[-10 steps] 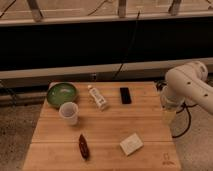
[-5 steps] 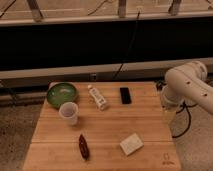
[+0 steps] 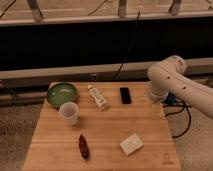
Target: Place the eraser on the white sponge
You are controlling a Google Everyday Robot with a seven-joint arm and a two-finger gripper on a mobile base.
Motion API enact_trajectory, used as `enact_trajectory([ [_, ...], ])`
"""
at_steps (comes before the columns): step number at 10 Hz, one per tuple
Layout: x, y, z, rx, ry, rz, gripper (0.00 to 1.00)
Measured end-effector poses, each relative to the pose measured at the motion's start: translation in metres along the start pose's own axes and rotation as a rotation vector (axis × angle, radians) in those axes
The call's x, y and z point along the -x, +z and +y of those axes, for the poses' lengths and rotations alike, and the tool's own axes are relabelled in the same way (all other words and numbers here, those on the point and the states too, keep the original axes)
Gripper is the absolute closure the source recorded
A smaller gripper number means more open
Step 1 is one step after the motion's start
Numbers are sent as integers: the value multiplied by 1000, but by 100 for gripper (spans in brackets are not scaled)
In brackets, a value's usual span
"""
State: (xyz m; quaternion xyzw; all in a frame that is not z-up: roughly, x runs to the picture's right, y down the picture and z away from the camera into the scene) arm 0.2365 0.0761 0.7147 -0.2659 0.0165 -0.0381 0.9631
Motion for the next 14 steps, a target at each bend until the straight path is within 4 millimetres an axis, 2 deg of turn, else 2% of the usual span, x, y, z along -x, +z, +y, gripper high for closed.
enact_trajectory([
  [1,2,1,-3,-3,-17,4,20],
  [4,30,7,-26,-17,-95,4,20],
  [7,44,13,-38,-33,-163,-1,20],
  [11,65,27,-49,-49,-245,-19,20],
  [14,70,39,-54,-54,-277,-32,20],
])
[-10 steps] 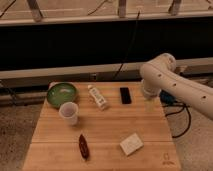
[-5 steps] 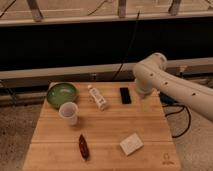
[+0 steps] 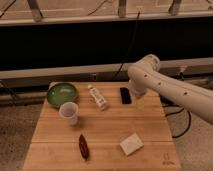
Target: Place the eraser on the white sponge
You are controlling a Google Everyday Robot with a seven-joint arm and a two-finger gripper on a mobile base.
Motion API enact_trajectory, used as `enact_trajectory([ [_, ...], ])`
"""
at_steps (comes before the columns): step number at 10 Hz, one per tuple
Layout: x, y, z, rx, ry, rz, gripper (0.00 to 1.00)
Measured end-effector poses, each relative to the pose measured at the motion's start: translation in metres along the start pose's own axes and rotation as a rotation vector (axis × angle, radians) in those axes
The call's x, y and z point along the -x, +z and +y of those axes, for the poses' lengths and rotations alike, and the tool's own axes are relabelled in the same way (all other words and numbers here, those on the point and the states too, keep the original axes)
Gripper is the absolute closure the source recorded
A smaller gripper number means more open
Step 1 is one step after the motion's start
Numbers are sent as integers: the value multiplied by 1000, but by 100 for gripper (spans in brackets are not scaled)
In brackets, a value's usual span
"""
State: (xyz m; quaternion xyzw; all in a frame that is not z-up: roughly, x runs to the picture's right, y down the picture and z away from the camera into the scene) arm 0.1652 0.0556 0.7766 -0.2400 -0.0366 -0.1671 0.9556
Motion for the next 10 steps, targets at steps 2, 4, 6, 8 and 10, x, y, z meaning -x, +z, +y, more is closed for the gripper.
enact_trajectory([
  [2,5,6,-7,-7,-34,-5,20],
  [4,7,11,-10,-9,-57,-14,20],
  [6,6,21,-14,-11,-79,-26,20],
  [8,3,26,-19,-13,-103,-35,20],
  [10,4,31,-25,-17,-133,-52,20],
])
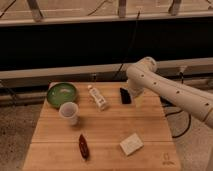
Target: Place the eraser on the white sponge
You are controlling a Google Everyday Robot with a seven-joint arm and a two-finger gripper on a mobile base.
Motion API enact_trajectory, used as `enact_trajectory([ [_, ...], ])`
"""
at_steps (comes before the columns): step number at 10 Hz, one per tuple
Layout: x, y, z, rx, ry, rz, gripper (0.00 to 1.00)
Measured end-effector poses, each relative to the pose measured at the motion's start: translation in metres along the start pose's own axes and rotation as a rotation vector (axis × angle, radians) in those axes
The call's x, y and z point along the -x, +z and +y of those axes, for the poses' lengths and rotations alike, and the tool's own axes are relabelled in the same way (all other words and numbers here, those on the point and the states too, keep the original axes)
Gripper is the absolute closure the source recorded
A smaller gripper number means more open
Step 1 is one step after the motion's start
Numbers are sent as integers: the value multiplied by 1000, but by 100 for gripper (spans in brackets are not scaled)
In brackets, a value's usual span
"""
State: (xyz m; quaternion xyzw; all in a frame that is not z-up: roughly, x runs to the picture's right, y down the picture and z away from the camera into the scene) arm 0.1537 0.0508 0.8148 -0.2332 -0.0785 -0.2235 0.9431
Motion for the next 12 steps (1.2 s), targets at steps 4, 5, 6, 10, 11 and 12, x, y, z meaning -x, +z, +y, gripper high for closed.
enact_trajectory([
  [4,-4,11,-6,-6,-49,-18,20],
  [5,-5,14,-8,-7,-62,-22,20],
  [6,-6,17,-9,-9,-75,-27,20],
  [10,-9,28,-13,-8,-118,-42,20],
  [11,-8,31,-14,-6,-130,-47,20],
  [12,-10,33,-15,-5,-140,-46,20],
])
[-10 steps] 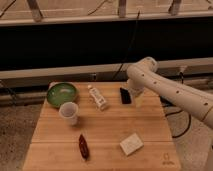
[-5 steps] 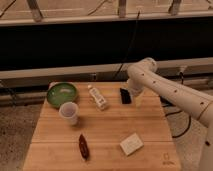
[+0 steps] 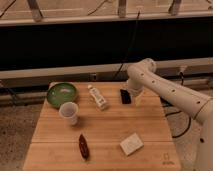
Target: Place the eraser on the white sponge
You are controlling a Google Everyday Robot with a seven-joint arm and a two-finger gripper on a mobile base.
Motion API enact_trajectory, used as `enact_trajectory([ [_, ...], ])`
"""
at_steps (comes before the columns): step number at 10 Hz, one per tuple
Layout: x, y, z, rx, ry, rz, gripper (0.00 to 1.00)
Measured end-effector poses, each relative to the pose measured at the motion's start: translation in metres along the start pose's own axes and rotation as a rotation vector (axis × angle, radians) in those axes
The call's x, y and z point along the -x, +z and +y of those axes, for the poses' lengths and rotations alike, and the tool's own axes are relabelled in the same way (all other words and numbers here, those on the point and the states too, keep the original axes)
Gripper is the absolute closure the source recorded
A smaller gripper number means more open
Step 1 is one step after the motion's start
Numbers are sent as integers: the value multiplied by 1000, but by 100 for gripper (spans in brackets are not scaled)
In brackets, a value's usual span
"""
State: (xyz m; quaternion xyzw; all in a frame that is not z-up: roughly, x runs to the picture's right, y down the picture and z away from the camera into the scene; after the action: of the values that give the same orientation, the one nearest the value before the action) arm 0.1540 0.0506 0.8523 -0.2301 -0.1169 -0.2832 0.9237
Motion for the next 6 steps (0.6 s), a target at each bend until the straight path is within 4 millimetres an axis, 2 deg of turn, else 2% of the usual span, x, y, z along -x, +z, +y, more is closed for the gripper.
enact_trajectory([
  [6,-6,18,-4,20,-36,-17,20],
])
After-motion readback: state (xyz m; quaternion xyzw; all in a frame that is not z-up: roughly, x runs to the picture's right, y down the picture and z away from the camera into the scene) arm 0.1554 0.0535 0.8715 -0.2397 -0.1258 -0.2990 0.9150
